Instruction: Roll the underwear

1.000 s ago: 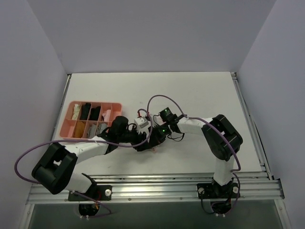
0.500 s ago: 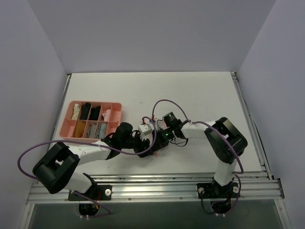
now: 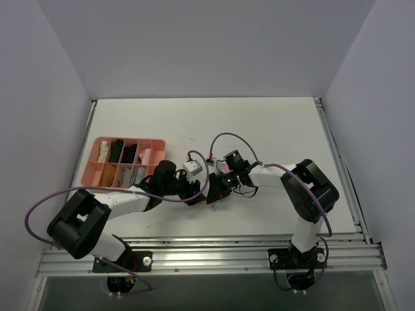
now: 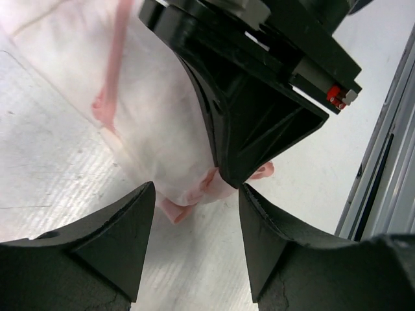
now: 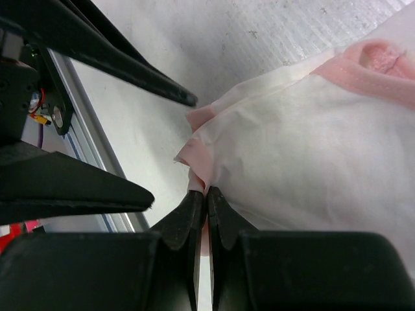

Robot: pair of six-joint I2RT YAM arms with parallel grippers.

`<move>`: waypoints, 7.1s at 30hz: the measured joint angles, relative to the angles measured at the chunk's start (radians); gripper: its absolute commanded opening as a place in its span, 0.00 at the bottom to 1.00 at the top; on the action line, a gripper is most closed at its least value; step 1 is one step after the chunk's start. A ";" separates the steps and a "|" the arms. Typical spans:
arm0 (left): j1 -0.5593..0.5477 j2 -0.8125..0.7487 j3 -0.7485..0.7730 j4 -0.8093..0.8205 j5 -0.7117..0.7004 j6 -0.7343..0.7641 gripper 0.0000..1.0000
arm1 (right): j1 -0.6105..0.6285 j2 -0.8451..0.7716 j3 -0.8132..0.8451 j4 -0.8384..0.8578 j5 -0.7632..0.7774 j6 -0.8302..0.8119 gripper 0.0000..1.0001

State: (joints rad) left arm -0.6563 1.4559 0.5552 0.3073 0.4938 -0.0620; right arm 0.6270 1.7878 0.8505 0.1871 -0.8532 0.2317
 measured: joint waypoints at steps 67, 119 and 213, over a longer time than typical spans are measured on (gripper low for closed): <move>0.084 0.198 0.148 -0.086 0.083 -0.055 0.02 | 0.188 -0.275 -0.090 0.016 0.510 -0.146 0.45; 0.130 0.282 0.190 -0.087 0.140 -0.120 0.02 | 0.344 -0.255 -0.328 0.488 0.895 -0.254 0.43; 0.127 0.254 0.189 -0.035 -0.069 -0.113 0.54 | -0.085 0.164 -0.383 1.212 0.306 0.356 0.00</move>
State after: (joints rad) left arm -0.5293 1.7096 0.7441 0.2722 0.4244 -0.1753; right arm 0.5419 1.9518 0.4679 1.3991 -0.5472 0.5877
